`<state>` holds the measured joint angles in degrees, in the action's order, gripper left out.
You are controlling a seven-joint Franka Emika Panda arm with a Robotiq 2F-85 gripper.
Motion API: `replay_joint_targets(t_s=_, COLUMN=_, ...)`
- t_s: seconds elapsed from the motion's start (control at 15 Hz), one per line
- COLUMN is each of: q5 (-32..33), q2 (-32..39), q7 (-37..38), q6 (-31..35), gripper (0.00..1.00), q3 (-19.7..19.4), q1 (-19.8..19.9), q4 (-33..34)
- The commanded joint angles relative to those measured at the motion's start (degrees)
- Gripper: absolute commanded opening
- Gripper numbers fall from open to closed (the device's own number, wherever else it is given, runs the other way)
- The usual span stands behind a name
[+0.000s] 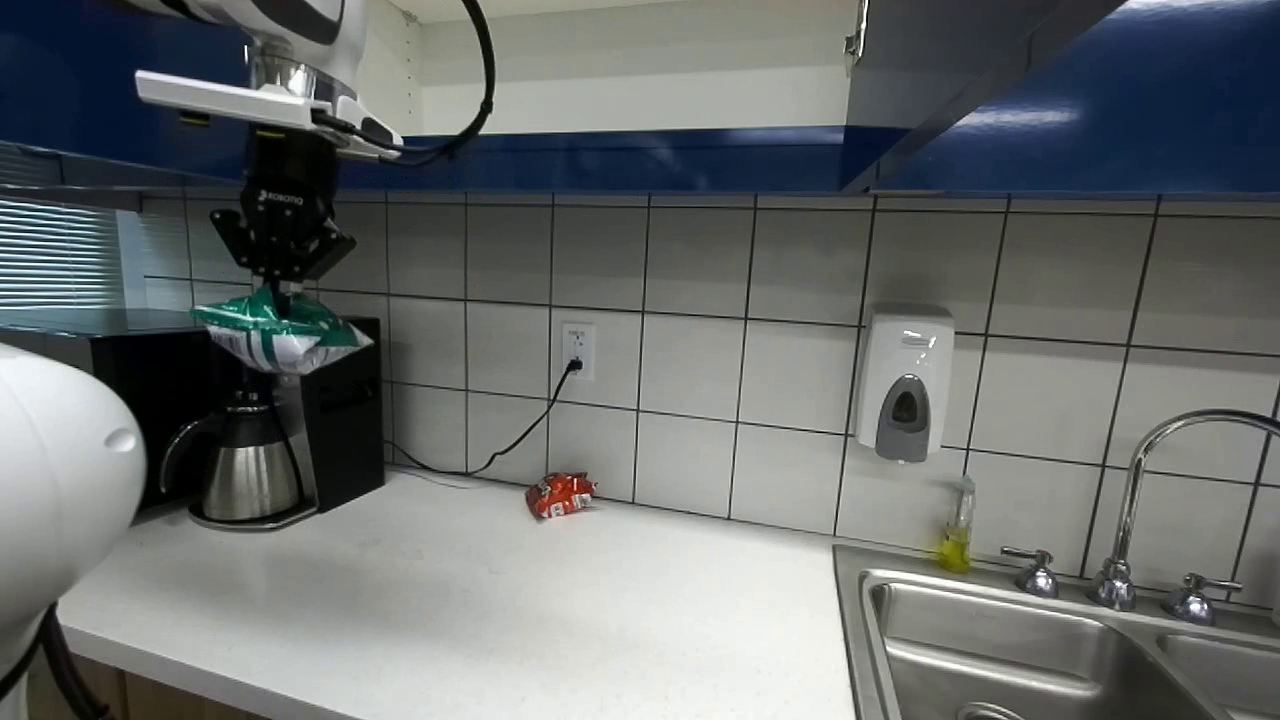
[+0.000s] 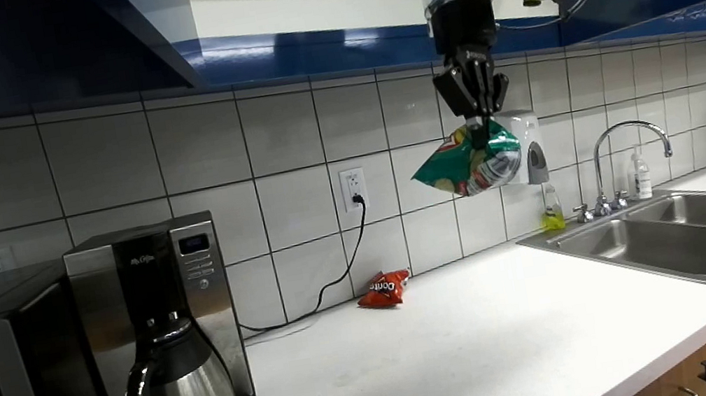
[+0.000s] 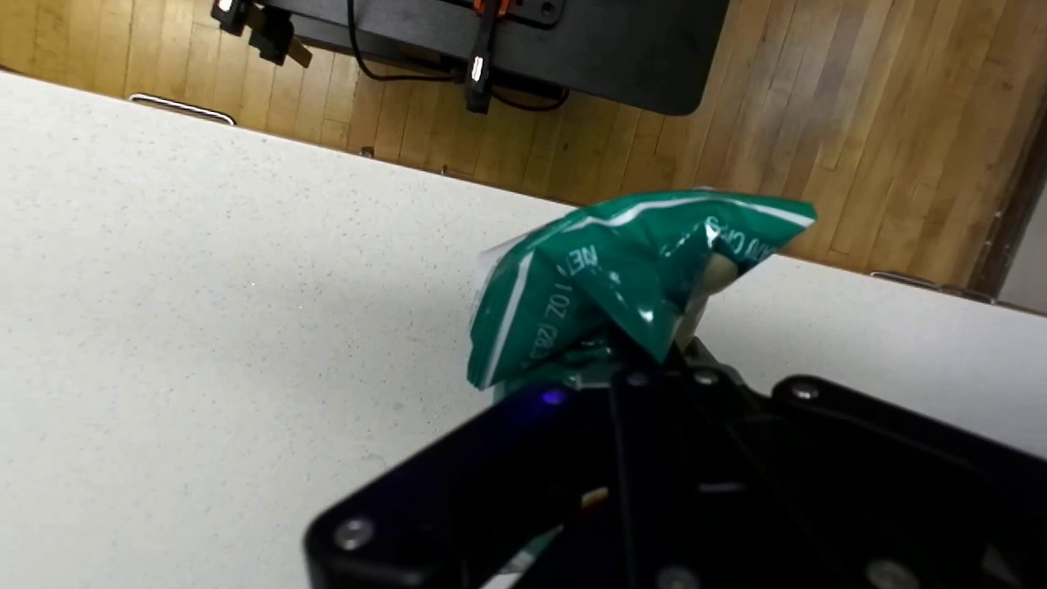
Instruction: Put the green packet in the open upper cabinet.
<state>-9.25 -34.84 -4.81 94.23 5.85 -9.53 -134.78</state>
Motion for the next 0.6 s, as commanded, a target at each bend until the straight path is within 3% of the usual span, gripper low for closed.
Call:
replay_joint_targets(t_s=0.0, q5=1.5, q2=1.9, q7=2.4, q6=-5.2, gripper=0.00, q3=0.5, q1=1.0, q4=7.6)
replay_joint_targets(t_s=0.53, q5=1.2, q2=3.2, q7=7.5, q6=-12.2, gripper=0.00, q3=2.3, q1=1.2, q4=20.9)
